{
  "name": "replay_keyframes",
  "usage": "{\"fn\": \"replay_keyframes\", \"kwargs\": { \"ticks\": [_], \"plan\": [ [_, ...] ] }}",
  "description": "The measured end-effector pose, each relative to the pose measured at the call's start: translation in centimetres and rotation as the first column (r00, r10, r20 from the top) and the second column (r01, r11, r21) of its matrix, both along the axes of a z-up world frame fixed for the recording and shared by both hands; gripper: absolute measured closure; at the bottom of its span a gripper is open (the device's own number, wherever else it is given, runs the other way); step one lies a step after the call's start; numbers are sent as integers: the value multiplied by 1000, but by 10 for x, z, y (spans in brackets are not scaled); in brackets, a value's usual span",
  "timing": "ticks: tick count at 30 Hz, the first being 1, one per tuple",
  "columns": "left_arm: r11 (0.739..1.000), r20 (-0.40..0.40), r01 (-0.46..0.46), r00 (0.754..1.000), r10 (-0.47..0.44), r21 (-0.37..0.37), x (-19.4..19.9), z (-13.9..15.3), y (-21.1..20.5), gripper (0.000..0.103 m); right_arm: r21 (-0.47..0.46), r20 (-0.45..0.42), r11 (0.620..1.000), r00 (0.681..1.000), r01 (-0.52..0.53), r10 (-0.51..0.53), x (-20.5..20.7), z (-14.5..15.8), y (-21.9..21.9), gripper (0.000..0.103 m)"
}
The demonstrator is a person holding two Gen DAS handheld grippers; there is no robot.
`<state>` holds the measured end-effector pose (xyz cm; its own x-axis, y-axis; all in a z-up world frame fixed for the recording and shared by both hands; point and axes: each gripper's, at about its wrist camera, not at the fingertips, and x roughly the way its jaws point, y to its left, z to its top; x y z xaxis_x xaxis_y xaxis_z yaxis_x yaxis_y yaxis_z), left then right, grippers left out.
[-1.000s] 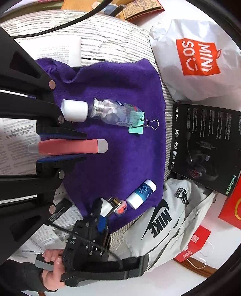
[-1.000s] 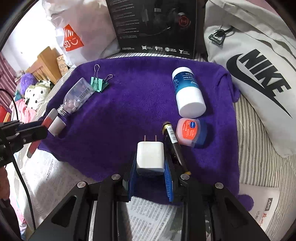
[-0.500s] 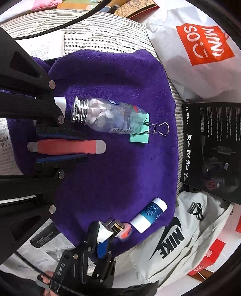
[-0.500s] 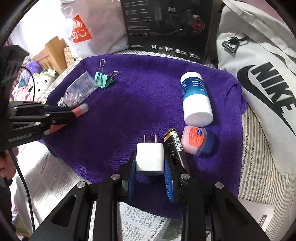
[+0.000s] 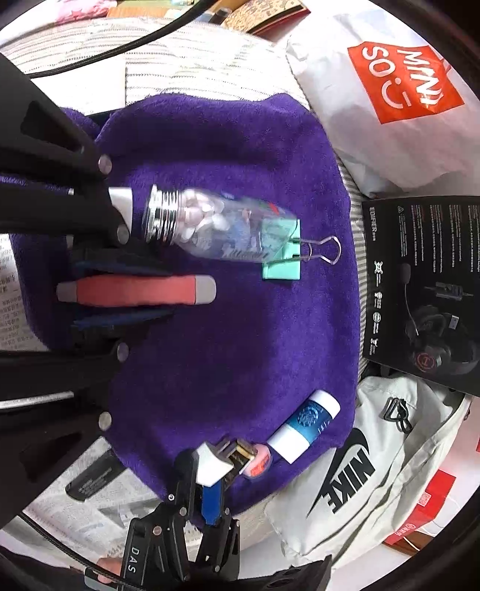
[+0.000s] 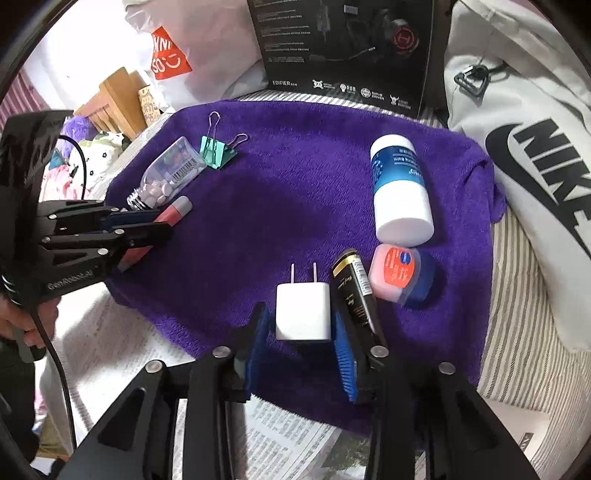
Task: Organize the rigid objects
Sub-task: 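Set the charger plug on the towel with right tool while left tool sets the pink marker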
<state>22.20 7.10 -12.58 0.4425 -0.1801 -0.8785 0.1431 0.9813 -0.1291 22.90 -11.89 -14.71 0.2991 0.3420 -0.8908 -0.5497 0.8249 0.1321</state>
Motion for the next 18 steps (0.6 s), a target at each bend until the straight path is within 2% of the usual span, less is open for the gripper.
{"fn": "replay_keyframes", "kwargs": {
  "ticks": [2,3,7,18],
  "plan": [
    [1000,-13,6,1000,-6,-30,0,0,0,66,0,-9,1000,1000,9,-9,-1,1,-2,67],
    [999,-19,6,1000,-6,-35,-2,0,-1,65,3,-13,1000,1000,16,-16,-2,2,-4,67],
    [999,-39,-27,999,26,-26,-12,4,-2,64,6,0,1000,1000,26,-26,-11,11,-9,67],
    [997,50,-69,996,70,-31,-86,46,4,64,79,98,994,992,74,-82,-83,56,-54,66]
  ]
}}
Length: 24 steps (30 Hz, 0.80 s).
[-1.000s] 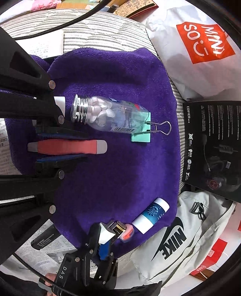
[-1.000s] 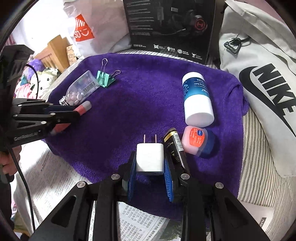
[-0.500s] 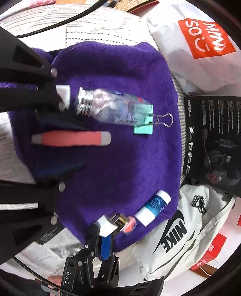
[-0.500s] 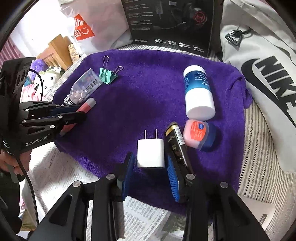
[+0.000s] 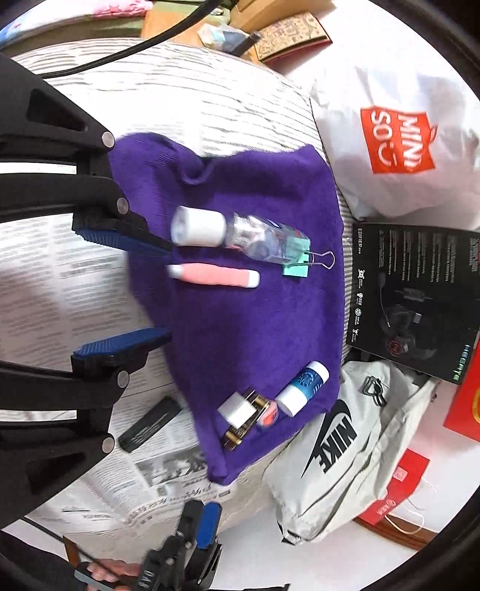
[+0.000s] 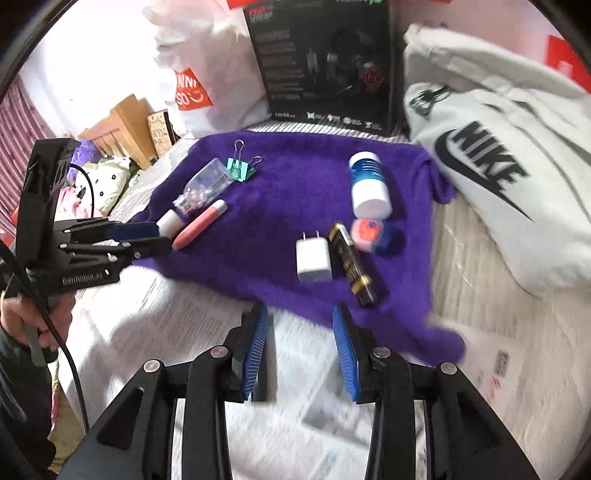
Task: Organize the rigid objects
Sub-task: 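Set the charger plug on the towel with right tool while left tool sets the pink marker, then grasp the white round USB light with right tool while left tool moves back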
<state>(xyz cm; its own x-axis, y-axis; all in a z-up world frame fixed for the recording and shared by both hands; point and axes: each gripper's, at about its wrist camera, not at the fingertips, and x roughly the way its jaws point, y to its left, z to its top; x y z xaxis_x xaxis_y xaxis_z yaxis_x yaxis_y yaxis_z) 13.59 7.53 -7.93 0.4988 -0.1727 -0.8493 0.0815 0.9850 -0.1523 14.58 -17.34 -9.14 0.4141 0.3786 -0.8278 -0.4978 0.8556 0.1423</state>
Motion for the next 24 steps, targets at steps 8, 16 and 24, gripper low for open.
{"fn": "replay_keyframes", "kwargs": {
  "ticks": [8,16,24],
  "plan": [
    [998,3,-53,999,53,-36,-41,2,21,63,77,0,973,976,218,-219,-35,17,-95,65],
    [997,-27,-68,997,67,-43,-61,-6,28,62,151,2,918,929,366,-370,-61,26,-158,56],
    [999,-51,-14,999,12,-38,-67,-12,-1,62,64,10,955,956,290,-292,-52,-22,-105,60]
  ]
}}
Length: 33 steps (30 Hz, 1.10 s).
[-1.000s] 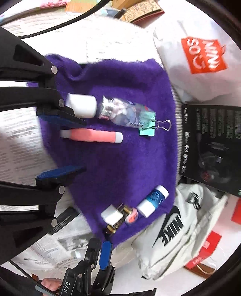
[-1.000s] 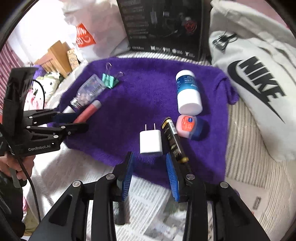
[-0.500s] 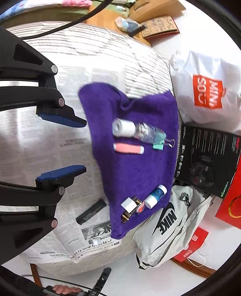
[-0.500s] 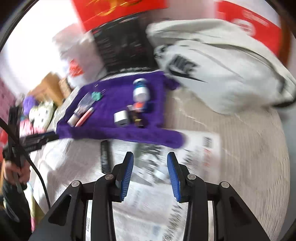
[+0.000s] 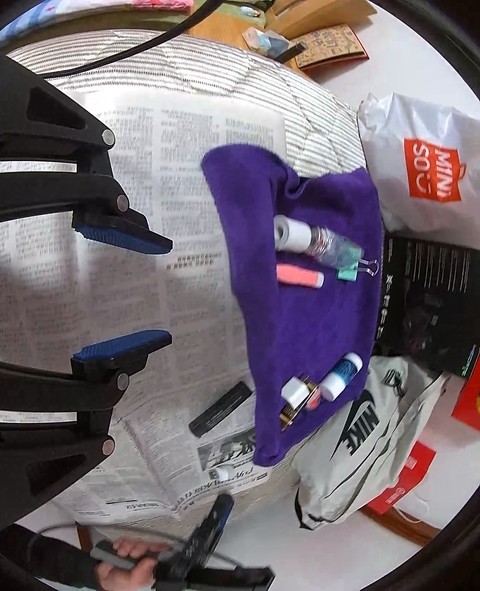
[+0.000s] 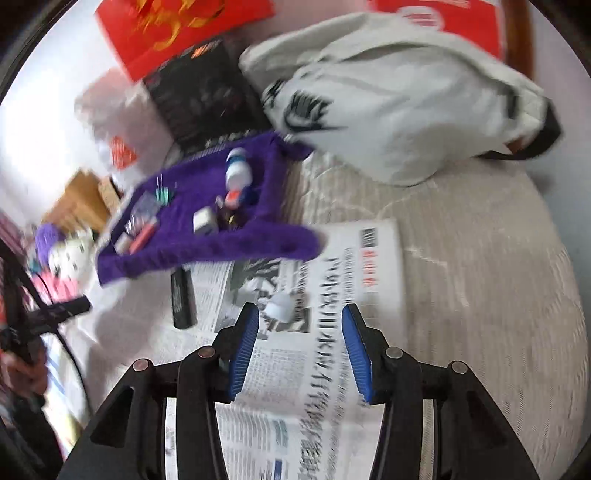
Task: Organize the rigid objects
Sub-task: 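Grasp the white round USB light with right tool while left tool moves back, then grasp the black rectangular case with left tool while right tool holds the USB light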
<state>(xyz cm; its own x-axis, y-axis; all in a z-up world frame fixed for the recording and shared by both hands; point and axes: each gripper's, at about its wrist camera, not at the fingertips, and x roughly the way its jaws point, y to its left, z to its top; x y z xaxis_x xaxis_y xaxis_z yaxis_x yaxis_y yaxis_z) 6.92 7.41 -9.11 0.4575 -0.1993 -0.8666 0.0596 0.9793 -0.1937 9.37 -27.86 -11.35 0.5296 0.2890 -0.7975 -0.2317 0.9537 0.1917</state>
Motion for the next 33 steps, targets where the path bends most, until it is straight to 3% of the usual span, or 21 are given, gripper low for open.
{"fn": "replay_keyframes", "kwargs": {
  "ticks": [2,7,11,17,23,33],
  "plan": [
    [1000,-7,6,1000,-5,4,-1,0,-3,62,-29,9,999,1000,-18,19,4,-12,15,67],
    [1000,-27,11,1000,-11,5,-1,-5,-5,62,-54,1,999,1000,-10,10,14,-30,32,68],
    [1000,-40,23,999,-22,7,2,-11,-11,62,-88,-1,996,1000,-22,22,18,-41,39,79],
    [998,-49,57,997,-57,-13,13,-18,-34,62,-77,-8,995,998,-67,67,10,-41,37,79],
    [993,-37,116,992,-117,-18,36,-17,-85,62,-111,-2,990,996,-90,90,0,-46,38,79],
    [998,-54,64,997,-64,2,76,-31,-136,62,-150,86,985,991,-84,98,-12,-50,41,79]
  ]
}}
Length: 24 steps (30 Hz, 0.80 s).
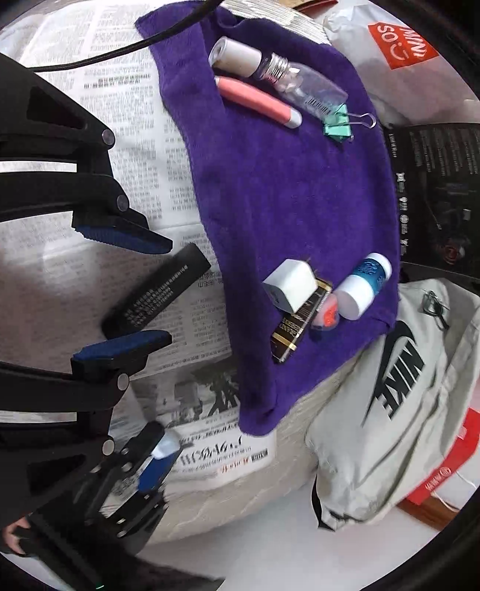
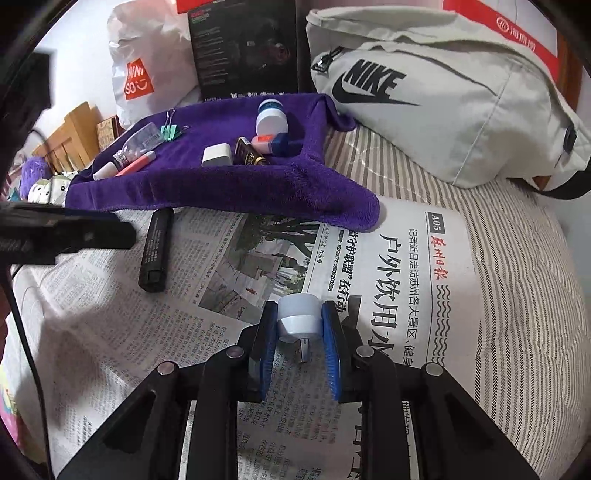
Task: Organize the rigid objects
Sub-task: 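Grasp the black rectangular case with left tool while right tool holds the USB light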
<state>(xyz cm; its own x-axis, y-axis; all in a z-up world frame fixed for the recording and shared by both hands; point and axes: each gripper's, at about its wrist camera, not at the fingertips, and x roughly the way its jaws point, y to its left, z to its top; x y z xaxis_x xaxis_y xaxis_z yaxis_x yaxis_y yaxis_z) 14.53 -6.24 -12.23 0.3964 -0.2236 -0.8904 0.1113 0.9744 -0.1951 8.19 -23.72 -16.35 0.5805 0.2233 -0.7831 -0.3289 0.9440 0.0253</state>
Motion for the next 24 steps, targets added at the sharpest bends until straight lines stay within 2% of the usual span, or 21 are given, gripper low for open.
{"fn": "replay_keyframes", "kwargs": {
  "ticks": [3,7,9,12,15,20,22,23,24],
  "plan": [
    [999,12,-17,1000,16,42,1,-7,-8,62,25,26,1000,1000,5,-5,-3,-1,-3,78],
    [988,67,40,996,-50,150,-11,-9,-15,61,14,36,1000,999,5,-5,-4,-1,-1,79],
    [981,69,34,996,-48,190,-18,-9,-7,59,23,34,1000,999,4,-5,-3,-1,-2,79],
    [984,65,17,997,-29,176,-27,-8,12,58,40,30,999,1000,4,-5,-4,-2,-4,78],
    [989,66,8,998,-18,146,-25,-7,19,58,18,37,1000,999,4,-5,-5,-2,-1,78],
    [979,71,45,996,-60,196,-18,-9,5,59,15,38,1000,999,4,-5,-5,-2,0,79],
    [979,74,53,995,-69,198,-17,-9,2,65,16,37,1000,999,4,-5,-4,-2,0,79],
    [978,76,43,995,-60,203,-17,-8,1,73,15,38,1000,999,4,-5,-4,-2,0,79],
    [979,81,32,996,-49,201,-18,-8,0,77,14,38,1000,999,4,-5,-4,-2,0,79]
  ]
}}
